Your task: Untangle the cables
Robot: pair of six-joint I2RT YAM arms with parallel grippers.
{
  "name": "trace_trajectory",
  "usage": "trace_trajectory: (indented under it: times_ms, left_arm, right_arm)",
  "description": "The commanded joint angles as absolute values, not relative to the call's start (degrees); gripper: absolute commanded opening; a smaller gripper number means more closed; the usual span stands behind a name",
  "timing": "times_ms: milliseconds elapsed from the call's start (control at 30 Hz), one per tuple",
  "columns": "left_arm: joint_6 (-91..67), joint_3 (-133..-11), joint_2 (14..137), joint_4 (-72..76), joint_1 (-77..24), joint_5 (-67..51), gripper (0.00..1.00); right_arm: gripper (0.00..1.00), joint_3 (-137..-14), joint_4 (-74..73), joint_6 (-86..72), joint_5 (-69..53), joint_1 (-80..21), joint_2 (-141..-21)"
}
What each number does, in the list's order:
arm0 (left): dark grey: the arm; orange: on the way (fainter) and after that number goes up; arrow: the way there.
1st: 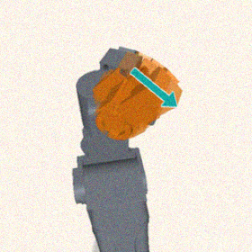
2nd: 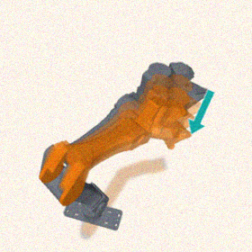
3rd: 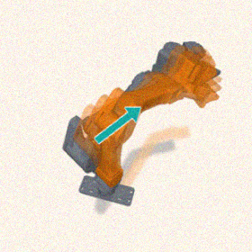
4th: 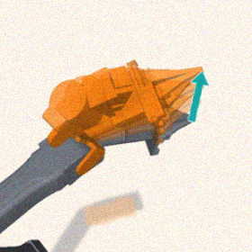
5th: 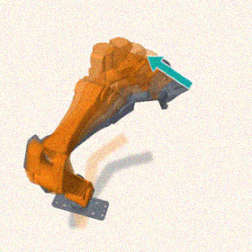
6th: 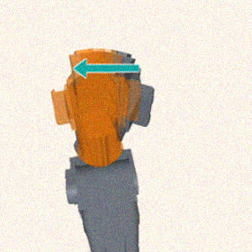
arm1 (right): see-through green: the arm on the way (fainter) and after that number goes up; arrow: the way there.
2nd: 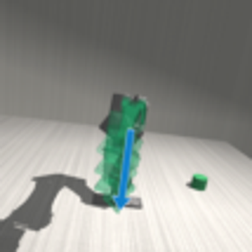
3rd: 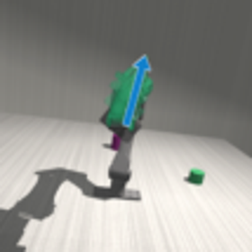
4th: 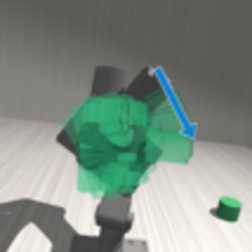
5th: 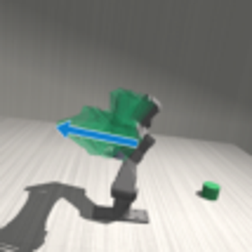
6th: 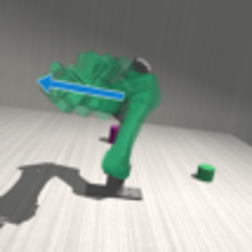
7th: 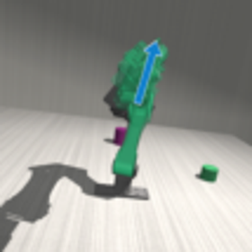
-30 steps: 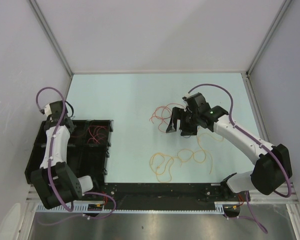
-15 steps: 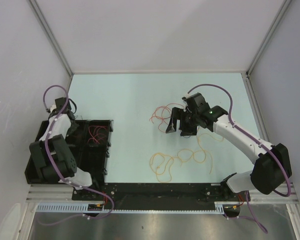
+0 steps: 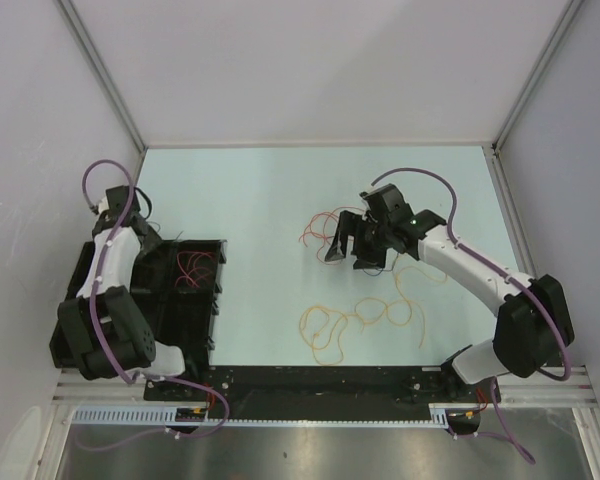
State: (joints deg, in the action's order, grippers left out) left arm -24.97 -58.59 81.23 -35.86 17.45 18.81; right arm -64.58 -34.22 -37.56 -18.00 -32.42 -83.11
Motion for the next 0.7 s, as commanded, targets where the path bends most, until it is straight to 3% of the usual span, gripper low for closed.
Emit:
trace_trajectory:
  times_ms: [0, 267, 667]
  left_arm:
    - [-24.3, -62.5, 76.1, -40.2, 17.1, 18.6, 0.65]
    - [-24.2, -64.9, 68.7, -47.2, 17.1, 21.9, 0.80]
    - [-26.1, -67.9, 62.8, -49.7, 12.5, 13.9, 0.81]
  right_arm:
    - [0.86, -65.0, -27.6, -40.4, -20.1, -31.6, -84.6]
    - [0.89, -65.4, -22.0, -41.6, -22.2, -30.4, -86.6]
    - [0.90, -69.6, -25.5, -39.6, -21.4, -28.7, -88.9]
